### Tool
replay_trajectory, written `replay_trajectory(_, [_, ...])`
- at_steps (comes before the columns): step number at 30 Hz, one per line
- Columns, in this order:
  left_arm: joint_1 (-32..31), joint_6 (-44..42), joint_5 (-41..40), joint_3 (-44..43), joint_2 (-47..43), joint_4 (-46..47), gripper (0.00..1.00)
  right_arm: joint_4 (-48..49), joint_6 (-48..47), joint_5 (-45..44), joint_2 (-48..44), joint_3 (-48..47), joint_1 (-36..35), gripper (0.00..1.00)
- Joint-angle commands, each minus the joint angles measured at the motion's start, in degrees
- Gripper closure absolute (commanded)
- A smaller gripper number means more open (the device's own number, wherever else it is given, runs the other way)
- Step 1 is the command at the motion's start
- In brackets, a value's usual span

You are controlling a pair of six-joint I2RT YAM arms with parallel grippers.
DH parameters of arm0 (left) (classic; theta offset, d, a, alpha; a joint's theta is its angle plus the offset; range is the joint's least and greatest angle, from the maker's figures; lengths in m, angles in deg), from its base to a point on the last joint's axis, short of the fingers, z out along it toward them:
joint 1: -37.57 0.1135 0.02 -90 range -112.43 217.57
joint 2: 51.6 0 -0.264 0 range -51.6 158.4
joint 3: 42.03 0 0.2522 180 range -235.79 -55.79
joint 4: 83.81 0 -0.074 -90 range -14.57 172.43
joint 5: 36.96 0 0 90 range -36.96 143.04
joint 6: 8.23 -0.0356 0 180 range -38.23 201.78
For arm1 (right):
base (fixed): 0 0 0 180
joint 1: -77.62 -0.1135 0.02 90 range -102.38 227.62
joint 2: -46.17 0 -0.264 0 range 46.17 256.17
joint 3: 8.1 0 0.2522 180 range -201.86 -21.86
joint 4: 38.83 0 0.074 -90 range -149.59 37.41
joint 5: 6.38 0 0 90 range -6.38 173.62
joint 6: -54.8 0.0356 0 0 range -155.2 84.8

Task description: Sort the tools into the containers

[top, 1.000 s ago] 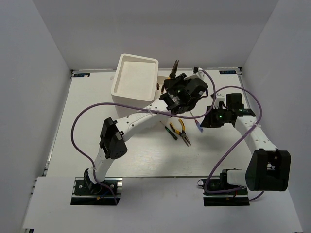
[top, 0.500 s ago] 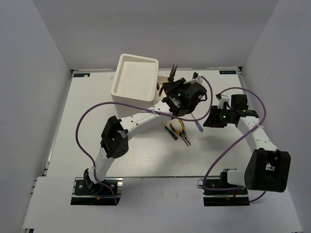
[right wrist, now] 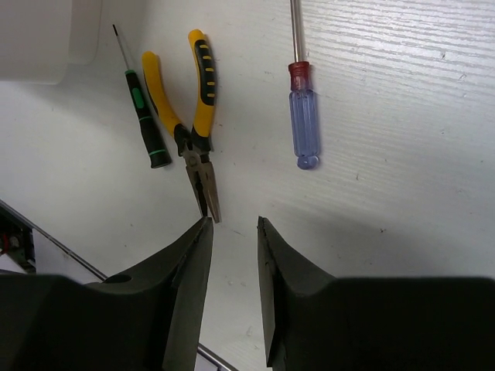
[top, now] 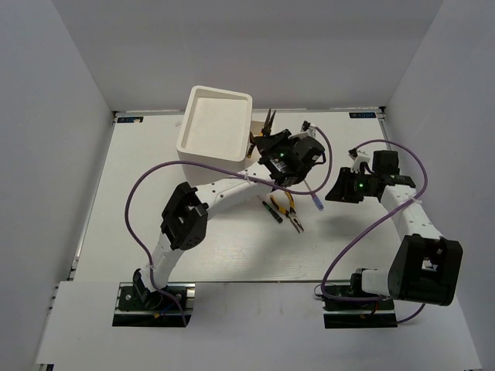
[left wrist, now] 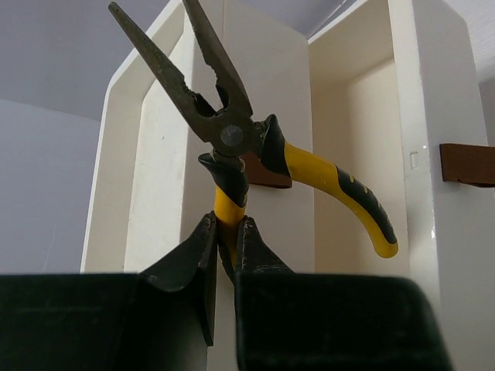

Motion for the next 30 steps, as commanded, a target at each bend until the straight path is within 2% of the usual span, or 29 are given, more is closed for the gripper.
replay_trajectory(1, [0.12, -0.51, -2.83, 0.96, -1.55, 1.79, 1.0, 1.58, 0.29, 2.49, 0.78, -0.23, 0.78, 0.64])
replay_trajectory(7, [0.12, -0.51, -2.83, 1.5, -1.03, 1.79, 1.0, 1.67, 0.29, 3.28, 1.74, -0.67, 1.66, 0.64])
replay_trajectory(11, [0.12, -0.51, -2.83, 1.5, -0.5, 1.79, 0.93, 1.32, 0.03, 4.24, 2.27, -1.02, 2.01, 0.64])
replay_trajectory(14, [0.12, 0.02, -2.83, 1.5, -0.5, 1.79, 0.77, 1.23, -0.23, 4.51, 2.62, -1.28, 2.1, 0.63])
replay_trajectory(18, [0.12, 0.55, -2.3, 0.88, -0.5, 1.26, 0.65, 0.88, -0.5, 4.77, 2.62, -1.37, 2.36, 0.63])
replay_trajectory(22, [0.12, 1.07, -1.78, 0.88, -0.5, 0.74, 0.57, 0.97, -0.85, 4.95, 2.97, -1.72, 2.45, 0.63])
replay_trajectory(30, [-0.4, 2.65, -1.25, -0.7, -0.5, -0.93, 0.54, 0.35, -1.38, 4.86, 2.97, -1.55, 2.8, 0.62])
